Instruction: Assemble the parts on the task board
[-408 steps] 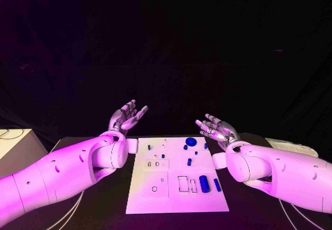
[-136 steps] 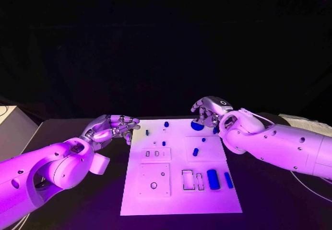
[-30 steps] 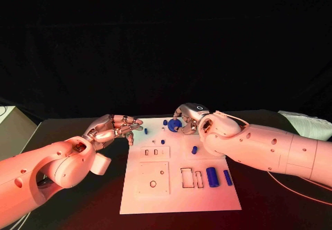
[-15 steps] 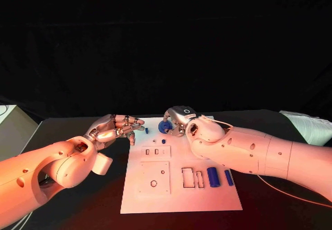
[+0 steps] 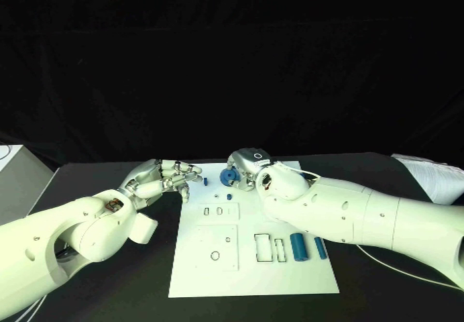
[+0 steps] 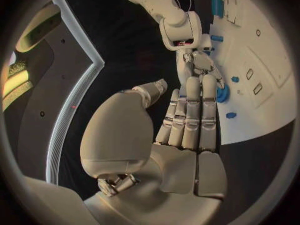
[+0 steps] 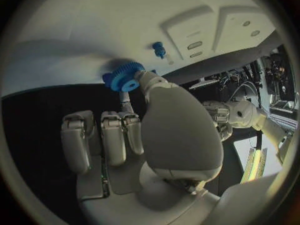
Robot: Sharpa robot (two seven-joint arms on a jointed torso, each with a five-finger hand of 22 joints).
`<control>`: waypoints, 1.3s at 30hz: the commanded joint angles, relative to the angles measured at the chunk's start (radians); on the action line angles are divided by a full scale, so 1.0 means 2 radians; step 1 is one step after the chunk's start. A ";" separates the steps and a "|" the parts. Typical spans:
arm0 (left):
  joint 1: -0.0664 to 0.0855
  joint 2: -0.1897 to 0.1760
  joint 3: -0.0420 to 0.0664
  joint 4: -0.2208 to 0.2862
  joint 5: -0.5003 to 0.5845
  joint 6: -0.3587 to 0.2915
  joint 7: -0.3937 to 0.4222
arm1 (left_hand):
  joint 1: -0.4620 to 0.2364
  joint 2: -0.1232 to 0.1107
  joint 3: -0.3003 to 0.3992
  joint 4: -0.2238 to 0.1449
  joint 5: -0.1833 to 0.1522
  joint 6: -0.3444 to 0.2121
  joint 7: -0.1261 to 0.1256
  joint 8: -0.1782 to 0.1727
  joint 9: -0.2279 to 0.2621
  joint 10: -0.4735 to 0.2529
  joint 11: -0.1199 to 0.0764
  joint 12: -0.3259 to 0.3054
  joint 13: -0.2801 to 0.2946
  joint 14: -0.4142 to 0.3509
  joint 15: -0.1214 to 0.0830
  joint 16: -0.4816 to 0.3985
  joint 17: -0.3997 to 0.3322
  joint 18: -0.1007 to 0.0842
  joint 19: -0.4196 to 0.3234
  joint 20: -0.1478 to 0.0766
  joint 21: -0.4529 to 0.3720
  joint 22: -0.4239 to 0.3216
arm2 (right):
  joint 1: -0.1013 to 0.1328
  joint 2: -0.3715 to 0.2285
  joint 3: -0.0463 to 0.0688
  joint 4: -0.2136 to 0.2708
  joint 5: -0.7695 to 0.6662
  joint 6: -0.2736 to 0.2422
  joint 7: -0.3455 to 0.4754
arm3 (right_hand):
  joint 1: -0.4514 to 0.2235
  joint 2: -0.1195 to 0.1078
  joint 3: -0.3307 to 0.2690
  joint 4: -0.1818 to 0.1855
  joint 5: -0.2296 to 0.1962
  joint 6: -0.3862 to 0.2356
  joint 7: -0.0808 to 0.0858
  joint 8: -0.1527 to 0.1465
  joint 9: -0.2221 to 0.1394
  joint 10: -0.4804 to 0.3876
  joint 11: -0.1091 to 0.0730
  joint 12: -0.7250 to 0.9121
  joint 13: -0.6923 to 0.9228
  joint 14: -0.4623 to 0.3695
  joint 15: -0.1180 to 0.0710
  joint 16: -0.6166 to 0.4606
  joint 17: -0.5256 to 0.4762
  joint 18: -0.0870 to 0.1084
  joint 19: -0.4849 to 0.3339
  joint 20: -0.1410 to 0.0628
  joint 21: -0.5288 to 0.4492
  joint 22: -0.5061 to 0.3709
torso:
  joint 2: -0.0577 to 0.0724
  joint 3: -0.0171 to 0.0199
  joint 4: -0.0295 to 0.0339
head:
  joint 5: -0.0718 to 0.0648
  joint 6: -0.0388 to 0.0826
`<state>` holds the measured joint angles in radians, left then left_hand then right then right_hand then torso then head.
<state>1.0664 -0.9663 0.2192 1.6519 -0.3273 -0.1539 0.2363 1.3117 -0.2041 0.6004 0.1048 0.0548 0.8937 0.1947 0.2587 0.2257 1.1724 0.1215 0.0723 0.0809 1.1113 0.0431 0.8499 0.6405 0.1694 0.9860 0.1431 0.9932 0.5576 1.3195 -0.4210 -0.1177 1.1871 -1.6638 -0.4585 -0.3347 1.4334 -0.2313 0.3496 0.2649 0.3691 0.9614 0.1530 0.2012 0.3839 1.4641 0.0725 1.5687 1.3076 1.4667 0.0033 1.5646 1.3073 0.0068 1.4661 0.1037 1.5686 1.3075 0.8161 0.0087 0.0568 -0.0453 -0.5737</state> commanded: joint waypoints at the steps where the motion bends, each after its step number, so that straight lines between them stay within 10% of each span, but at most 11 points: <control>1: 0.000 0.001 0.000 0.001 -0.003 0.009 0.002 | 0.000 0.005 0.002 0.002 0.000 -0.004 -0.001 -0.001 0.000 -0.004 0.001 -0.002 0.000 -0.002 0.003 0.002 0.001 0.007 -0.003 0.001 0.002 0.001 | -0.001 0.003 0.000 -0.001 -0.009 0.002 -0.004 | 0.000 -0.002 0.003 -0.001 -0.003 0.005 -0.004 0.003 0.002 0.053 -0.004 0.001 0.132 0.052 -0.005 0.003 0.132 -0.003 0.052 -0.002 0.001 0.132 | -0.001 -0.0001 -0.0001 | 0.001 -0.001; 33: 0.000 -0.002 0.000 0.002 -0.004 0.008 0.001 | -0.001 0.005 0.002 0.002 0.000 -0.004 -0.001 -0.001 0.001 -0.004 0.001 -0.001 0.001 -0.002 0.003 0.003 0.001 0.007 -0.004 0.001 0.004 0.002 | -0.006 0.008 -0.002 -0.021 0.005 0.006 0.002 | -0.024 -0.010 -0.005 0.008 -0.044 -0.023 0.006 -0.013 -0.006 0.042 0.005 -0.007 0.120 0.052 0.003 0.003 0.132 -0.003 0.052 0.004 0.001 0.132 | 0.000 0.0007 -0.0019 | 0.004 -0.004; 39: 0.000 -0.002 0.000 0.002 -0.006 0.008 0.000 | -0.001 0.005 0.002 0.002 0.000 -0.004 -0.001 -0.001 0.001 -0.004 0.001 -0.001 0.001 -0.002 0.003 0.003 0.001 0.007 -0.004 0.001 0.004 0.002 | -0.006 0.007 -0.002 -0.022 0.039 0.025 0.022 | -0.125 0.023 -0.058 0.015 -0.051 -0.027 0.007 -0.021 -0.010 0.041 0.007 -0.008 0.119 0.052 0.005 0.003 0.132 -0.003 0.052 0.007 0.001 0.132 | -0.001 0.0004 -0.0012 | 0.004 -0.004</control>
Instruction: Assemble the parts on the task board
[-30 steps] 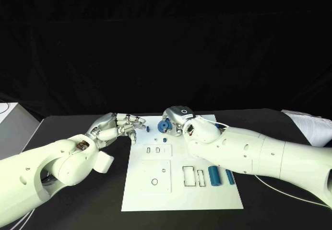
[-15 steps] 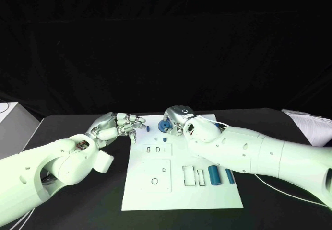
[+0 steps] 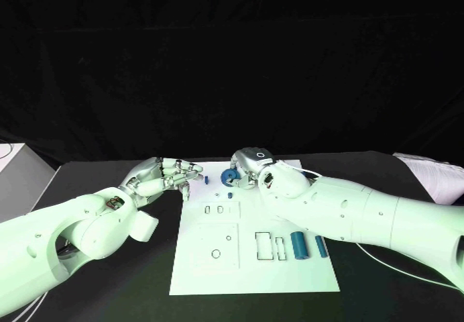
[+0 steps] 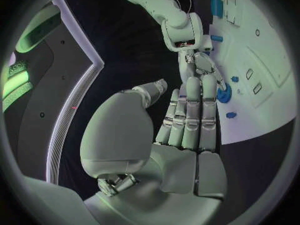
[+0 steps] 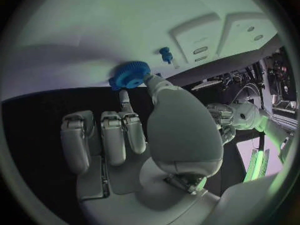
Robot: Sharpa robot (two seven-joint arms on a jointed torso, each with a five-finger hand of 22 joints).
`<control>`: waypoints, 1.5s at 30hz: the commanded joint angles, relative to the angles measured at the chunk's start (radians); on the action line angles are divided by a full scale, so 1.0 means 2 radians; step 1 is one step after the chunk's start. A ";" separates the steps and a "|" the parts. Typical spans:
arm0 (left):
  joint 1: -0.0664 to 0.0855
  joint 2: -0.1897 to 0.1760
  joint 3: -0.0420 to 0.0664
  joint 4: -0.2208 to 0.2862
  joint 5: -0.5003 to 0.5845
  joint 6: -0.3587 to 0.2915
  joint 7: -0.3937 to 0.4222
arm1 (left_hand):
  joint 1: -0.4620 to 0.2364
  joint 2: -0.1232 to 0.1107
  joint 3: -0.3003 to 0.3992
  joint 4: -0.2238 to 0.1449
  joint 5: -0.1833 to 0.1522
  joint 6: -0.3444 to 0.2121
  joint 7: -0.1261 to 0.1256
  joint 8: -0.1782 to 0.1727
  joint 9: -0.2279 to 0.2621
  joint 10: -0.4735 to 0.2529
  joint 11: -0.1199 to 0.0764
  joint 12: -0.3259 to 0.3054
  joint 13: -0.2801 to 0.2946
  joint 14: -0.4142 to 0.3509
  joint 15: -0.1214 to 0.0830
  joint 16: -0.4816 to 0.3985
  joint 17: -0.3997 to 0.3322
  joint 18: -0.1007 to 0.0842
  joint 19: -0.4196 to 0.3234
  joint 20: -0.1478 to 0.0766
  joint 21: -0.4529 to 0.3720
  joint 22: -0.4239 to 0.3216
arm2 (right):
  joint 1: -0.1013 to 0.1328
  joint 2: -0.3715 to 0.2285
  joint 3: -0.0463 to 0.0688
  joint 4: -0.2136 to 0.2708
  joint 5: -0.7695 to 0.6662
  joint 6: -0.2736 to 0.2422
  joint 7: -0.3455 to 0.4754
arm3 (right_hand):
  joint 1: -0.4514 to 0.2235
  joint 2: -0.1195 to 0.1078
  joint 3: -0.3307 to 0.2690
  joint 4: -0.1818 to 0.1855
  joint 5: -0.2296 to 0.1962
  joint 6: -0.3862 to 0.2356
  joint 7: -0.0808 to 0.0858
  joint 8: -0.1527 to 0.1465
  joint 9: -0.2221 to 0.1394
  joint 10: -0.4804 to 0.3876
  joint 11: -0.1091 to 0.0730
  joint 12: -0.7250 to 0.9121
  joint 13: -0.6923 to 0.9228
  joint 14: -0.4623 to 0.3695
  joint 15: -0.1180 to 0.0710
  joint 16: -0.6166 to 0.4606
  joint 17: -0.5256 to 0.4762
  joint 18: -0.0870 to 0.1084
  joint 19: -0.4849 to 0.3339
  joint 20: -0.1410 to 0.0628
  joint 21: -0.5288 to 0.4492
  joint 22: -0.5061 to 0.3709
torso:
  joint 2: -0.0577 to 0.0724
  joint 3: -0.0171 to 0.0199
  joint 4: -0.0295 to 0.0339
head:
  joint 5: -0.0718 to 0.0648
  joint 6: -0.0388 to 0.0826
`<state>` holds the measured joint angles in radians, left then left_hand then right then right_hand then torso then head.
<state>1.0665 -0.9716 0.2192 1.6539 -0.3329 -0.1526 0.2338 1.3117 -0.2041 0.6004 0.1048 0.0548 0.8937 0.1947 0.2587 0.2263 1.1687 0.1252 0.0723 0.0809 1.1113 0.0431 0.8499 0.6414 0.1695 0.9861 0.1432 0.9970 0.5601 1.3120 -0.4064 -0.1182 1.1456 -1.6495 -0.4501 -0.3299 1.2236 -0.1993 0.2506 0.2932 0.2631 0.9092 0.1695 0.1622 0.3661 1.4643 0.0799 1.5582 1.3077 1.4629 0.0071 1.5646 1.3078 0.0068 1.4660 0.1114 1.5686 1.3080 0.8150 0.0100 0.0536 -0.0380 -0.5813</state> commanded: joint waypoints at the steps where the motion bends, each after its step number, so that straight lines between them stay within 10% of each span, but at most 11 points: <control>1: 0.000 0.000 0.000 0.001 -0.004 0.007 0.001 | -0.001 0.005 0.002 0.002 0.000 -0.004 -0.001 -0.001 0.000 -0.002 -0.001 -0.001 0.001 -0.002 0.003 0.003 0.000 0.007 -0.004 0.001 0.002 0.000 | -0.002 -0.001 -0.001 -0.001 0.039 0.024 0.023 | -0.030 0.011 -0.012 0.001 0.005 -0.001 -0.002 -0.001 -0.001 0.041 0.003 -0.003 0.119 0.054 0.003 0.003 0.131 -0.003 0.052 0.003 0.001 0.131 | 0.000 -0.0002 0.0005 | 0.000 0.000; 23: 0.000 -0.002 0.000 0.001 -0.011 0.000 -0.003 | -0.003 0.006 0.002 0.003 0.000 -0.005 -0.001 -0.002 0.000 -0.004 0.000 -0.002 0.000 -0.002 0.004 0.002 0.001 0.007 -0.005 0.001 0.003 0.001 | -0.003 -0.017 -0.002 0.003 0.080 0.045 0.038 | -0.031 0.030 0.009 -0.002 0.025 0.016 -0.008 0.005 -0.001 0.048 -0.003 0.002 0.126 0.054 -0.003 0.003 0.131 -0.003 0.052 -0.002 0.001 0.131 | 0.000 -0.0004 0.0005 | -0.001 -0.002; 45: 0.000 -0.006 0.000 0.002 -0.012 -0.001 -0.004 | -0.003 0.006 0.003 0.003 0.000 -0.006 0.000 -0.002 0.001 -0.005 0.000 -0.002 0.000 -0.002 0.004 0.002 0.001 0.007 -0.006 0.001 0.004 0.002 | -0.006 -0.067 -0.003 0.077 0.070 0.009 0.037 | -0.028 0.027 0.016 -0.003 0.035 0.018 -0.009 0.006 -0.002 0.051 -0.004 0.005 0.129 0.054 -0.004 0.003 0.131 -0.003 0.052 -0.003 0.001 0.131 | 0.000 -0.0003 -0.0001 | -0.001 -0.003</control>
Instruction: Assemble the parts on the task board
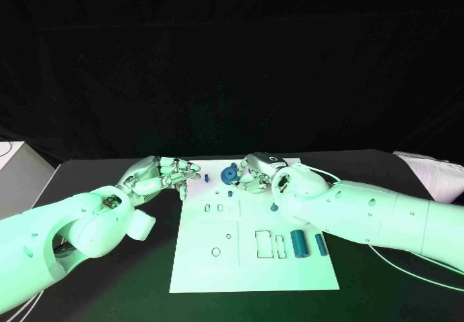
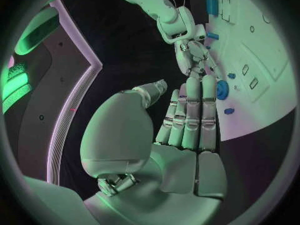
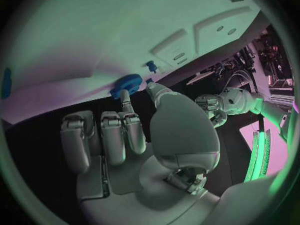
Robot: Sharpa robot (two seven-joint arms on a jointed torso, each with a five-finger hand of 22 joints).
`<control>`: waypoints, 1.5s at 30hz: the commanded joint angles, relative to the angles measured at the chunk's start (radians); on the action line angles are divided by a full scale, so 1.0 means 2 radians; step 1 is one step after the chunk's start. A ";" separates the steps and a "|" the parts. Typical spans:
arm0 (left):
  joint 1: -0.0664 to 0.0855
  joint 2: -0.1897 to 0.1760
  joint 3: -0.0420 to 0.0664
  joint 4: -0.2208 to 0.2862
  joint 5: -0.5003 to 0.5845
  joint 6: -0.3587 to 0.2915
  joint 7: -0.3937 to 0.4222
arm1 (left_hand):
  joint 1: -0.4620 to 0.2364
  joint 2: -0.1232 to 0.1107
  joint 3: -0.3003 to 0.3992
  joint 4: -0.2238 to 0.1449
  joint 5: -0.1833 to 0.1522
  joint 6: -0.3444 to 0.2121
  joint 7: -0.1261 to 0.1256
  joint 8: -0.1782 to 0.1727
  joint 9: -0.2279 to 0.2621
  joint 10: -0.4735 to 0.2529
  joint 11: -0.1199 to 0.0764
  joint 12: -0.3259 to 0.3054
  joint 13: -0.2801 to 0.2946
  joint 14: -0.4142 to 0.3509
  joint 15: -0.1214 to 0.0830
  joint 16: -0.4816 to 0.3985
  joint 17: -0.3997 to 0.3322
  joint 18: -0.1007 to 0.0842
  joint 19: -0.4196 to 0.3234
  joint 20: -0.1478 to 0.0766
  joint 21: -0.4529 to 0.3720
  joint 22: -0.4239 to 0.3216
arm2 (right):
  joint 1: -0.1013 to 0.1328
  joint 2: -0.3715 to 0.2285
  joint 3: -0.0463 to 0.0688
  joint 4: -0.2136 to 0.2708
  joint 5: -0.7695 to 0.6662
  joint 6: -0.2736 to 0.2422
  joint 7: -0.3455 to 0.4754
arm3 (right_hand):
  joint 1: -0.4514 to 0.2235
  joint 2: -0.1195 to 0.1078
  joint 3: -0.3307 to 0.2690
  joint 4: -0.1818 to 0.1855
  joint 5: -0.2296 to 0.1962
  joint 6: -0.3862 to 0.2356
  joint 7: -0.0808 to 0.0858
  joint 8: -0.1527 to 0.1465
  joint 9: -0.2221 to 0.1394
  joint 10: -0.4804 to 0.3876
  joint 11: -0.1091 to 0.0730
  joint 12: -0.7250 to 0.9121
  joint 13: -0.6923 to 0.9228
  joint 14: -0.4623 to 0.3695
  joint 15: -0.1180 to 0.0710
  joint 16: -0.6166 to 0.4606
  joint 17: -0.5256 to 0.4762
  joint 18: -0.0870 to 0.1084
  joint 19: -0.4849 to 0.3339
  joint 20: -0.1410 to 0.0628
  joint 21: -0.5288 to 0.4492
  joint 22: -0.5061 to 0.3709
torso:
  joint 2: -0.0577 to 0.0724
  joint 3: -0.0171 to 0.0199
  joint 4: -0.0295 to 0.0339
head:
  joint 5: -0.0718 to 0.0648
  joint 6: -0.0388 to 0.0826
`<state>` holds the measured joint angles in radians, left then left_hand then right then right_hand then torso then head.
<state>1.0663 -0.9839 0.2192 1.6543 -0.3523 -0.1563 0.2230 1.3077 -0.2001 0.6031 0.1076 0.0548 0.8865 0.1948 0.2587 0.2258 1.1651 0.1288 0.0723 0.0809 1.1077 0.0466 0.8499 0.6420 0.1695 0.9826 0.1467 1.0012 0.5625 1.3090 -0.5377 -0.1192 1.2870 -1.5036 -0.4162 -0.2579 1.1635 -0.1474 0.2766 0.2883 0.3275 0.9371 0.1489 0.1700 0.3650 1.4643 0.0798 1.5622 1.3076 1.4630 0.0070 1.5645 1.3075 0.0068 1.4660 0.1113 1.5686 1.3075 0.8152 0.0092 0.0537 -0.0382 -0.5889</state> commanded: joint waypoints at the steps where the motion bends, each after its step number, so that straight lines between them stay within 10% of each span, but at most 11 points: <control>1: 0.000 0.000 0.000 0.002 -0.002 0.001 0.002 | -0.001 0.004 0.001 0.001 0.000 -0.002 0.000 -0.002 0.001 -0.003 -0.001 -0.002 0.000 0.000 0.002 0.002 0.000 0.007 -0.004 -0.001 0.002 0.000 | -0.004 -0.003 -0.003 0.008 -0.004 -0.011 0.001 | 0.002 0.001 0.003 0.000 0.003 0.004 0.001 0.002 -0.001 0.051 -0.004 0.003 0.129 0.054 -0.004 0.003 0.132 -0.003 0.052 -0.003 0.001 0.132 | 0.000 0.0001 0.0003 | -0.001 0.001; 17: 0.000 0.000 0.000 0.000 -0.003 0.001 0.002 | -0.001 0.004 0.001 0.001 0.000 -0.002 0.000 -0.002 0.001 -0.003 -0.001 -0.002 0.000 0.000 0.002 0.002 0.000 0.007 -0.004 -0.001 0.002 0.000 | -0.006 -0.014 -0.002 0.022 -0.025 -0.061 -0.016 | 0.006 -0.005 0.007 -0.002 0.007 0.002 0.002 0.001 -0.002 0.052 -0.004 0.003 0.130 0.054 -0.004 0.003 0.132 -0.003 0.052 -0.003 0.001 0.132 | 0.000 -0.0003 0.0005 | -0.001 0.001; 45: 0.000 0.005 0.000 -0.003 -0.003 0.002 0.001 | 0.000 0.005 0.002 0.001 0.000 -0.003 0.000 -0.003 0.001 -0.004 -0.001 -0.002 0.000 -0.001 0.002 0.002 0.001 0.007 -0.005 0.000 0.003 0.001 | -0.006 0.036 -0.002 -0.035 -0.021 -0.035 -0.014 | 0.020 -0.020 0.011 -0.001 -0.002 -0.040 0.012 -0.032 -0.019 0.046 0.006 -0.002 0.124 0.054 0.005 0.003 0.132 -0.003 0.052 0.004 0.001 0.132 | 0.000 -0.0005 0.0015 | -0.001 0.001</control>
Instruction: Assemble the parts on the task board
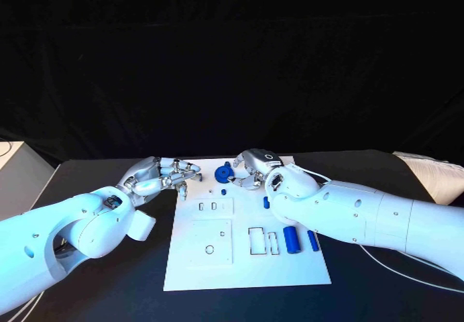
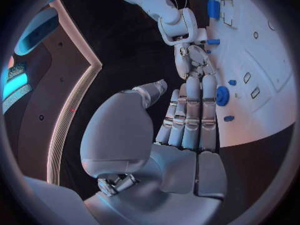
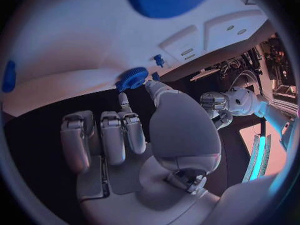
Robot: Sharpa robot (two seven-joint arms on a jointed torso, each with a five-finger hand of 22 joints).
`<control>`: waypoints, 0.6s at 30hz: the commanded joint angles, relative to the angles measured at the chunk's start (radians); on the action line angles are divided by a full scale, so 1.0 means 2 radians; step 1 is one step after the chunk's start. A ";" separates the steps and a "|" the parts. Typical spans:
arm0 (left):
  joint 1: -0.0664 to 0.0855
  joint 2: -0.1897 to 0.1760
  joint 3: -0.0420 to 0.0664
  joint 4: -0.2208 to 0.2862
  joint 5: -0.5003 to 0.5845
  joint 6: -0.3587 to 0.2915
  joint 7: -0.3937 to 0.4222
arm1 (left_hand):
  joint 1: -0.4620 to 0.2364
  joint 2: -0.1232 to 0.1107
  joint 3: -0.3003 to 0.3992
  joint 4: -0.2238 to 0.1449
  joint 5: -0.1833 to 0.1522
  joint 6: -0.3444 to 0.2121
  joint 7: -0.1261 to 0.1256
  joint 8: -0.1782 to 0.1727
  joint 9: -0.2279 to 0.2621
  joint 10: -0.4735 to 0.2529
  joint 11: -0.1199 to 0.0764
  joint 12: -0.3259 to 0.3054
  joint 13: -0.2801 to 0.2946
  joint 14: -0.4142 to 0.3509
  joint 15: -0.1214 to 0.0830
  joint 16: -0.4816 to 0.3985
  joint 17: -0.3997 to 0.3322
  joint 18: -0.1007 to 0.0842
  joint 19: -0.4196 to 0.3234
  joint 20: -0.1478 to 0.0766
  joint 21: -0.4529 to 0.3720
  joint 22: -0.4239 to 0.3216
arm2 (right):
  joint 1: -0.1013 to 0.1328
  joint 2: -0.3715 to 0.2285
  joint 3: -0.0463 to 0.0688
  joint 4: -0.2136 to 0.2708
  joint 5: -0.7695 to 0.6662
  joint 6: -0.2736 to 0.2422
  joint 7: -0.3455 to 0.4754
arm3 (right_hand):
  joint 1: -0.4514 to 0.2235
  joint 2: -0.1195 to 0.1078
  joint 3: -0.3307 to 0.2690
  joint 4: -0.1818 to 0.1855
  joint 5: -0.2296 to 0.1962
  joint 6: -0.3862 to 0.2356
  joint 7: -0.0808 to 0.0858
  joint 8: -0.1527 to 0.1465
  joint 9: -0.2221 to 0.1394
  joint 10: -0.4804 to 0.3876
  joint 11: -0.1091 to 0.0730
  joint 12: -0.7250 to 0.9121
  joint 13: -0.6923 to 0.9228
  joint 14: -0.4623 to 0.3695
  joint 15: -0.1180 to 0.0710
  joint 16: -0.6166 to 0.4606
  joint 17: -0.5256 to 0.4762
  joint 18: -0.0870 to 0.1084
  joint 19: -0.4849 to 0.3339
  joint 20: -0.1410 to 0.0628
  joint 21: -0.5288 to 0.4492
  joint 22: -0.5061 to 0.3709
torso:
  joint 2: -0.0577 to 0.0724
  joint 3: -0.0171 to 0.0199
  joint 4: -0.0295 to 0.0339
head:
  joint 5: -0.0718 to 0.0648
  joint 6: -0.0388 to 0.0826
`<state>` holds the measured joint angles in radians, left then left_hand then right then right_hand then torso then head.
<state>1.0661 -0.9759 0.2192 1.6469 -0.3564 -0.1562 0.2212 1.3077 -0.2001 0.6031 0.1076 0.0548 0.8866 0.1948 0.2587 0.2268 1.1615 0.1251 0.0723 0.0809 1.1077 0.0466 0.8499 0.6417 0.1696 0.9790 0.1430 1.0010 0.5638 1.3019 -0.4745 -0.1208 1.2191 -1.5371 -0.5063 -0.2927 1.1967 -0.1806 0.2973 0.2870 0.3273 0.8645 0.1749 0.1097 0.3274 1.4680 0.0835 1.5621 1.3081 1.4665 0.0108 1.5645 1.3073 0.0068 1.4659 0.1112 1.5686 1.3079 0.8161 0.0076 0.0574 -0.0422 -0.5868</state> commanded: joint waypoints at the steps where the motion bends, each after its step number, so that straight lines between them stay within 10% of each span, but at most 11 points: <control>1: 0.000 0.001 0.000 0.001 -0.001 0.002 0.002 | 0.000 0.005 0.002 0.001 0.000 -0.003 0.000 -0.003 0.000 -0.002 0.001 -0.002 0.000 -0.001 0.002 0.002 0.001 0.007 -0.003 0.001 0.003 0.000 | -0.003 0.005 -0.001 -0.001 -0.004 0.011 0.005 | 0.003 -0.003 0.001 0.000 -0.002 -0.003 -0.001 -0.002 -0.001 0.044 0.004 -0.001 0.124 0.052 0.003 0.003 0.132 -0.003 0.052 0.004 0.001 0.131 | 0.000 0.0003 -0.0007 | 0.001 0.000; 18: 0.000 -0.001 0.000 0.000 -0.001 0.002 0.002 | 0.000 0.005 0.002 0.001 0.000 -0.003 0.000 -0.003 0.000 -0.002 0.001 -0.002 0.000 -0.001 0.002 0.002 0.001 0.007 -0.003 0.001 0.003 0.000 | 0.003 -0.011 -0.001 0.020 0.004 0.018 0.013 | 0.008 -0.002 0.004 0.000 -0.004 0.007 -0.003 0.001 -0.001 0.048 0.003 0.001 0.128 0.052 0.002 0.003 0.132 -0.003 0.052 0.004 0.001 0.131 | -0.001 0.0003 -0.0011 | 0.003 0.000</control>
<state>1.0662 -0.9785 0.2192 1.6464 -0.3571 -0.1563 0.2202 1.3077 -0.2001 0.6031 0.1076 0.0548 0.8866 0.1948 0.2587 0.2265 1.1615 0.1252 0.0723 0.0809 1.1077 0.0466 0.8499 0.6418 0.1695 0.9790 0.1431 1.0010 0.5636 1.3029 -0.4929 -0.1239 1.2524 -1.5344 -0.4929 -0.2870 1.2005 -0.1844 0.2972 0.2870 0.3229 0.8702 0.1692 0.1098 0.3265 1.4680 0.0834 1.5622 1.3078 1.4666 0.0107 1.5645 1.3081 0.0068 1.4660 0.1113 1.5686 1.3077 0.8148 0.0087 0.0554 -0.0360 -0.5880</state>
